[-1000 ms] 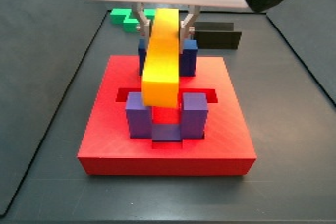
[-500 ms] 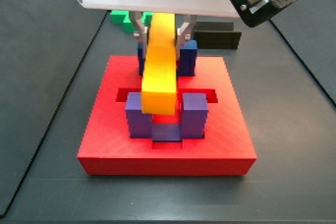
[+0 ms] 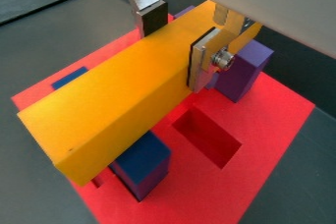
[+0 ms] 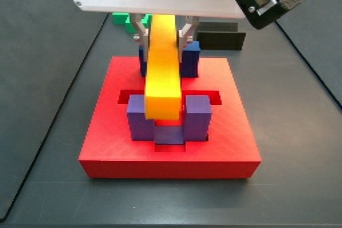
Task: Pick up the yellow object. Move up. Move to above the board. Insert the yellow object.
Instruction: Insert the yellow object.
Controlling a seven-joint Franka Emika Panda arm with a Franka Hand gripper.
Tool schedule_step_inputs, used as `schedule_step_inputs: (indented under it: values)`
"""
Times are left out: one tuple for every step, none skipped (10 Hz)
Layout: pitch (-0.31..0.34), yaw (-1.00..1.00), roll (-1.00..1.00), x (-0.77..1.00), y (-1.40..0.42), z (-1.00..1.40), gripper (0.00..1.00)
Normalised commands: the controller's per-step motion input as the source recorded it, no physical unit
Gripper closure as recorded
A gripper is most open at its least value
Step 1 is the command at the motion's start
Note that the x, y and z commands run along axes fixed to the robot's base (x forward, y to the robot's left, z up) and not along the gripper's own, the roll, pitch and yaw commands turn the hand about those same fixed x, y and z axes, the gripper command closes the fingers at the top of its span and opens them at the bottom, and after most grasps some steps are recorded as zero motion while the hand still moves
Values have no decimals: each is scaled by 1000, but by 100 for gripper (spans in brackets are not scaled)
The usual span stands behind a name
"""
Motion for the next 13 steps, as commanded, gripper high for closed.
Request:
schedule_step_inputs:
  values:
    - [133,0,171,283,-260,0,100]
    - [121,-3,160,260,-146,-23,100]
    - [130,-3,149,240,-60,-74,100]
    - [133,0,160,220,0,-114,100]
    - [140,0,187,186,0,-137,100]
    - [144,0,200,117,0,-126,100]
    - [140,-74,156,0,0,-109,100]
    - [124,-114,119,0,71,-120,100]
    - [120,-71,109,9,129,-131,100]
    - [93,-14,56,17,66,-163,100]
    - [56,0,0,46,0,-203,100]
    - [27,0,0,46,0,-254,100]
    - [9,0,0,66,-63,-303,100]
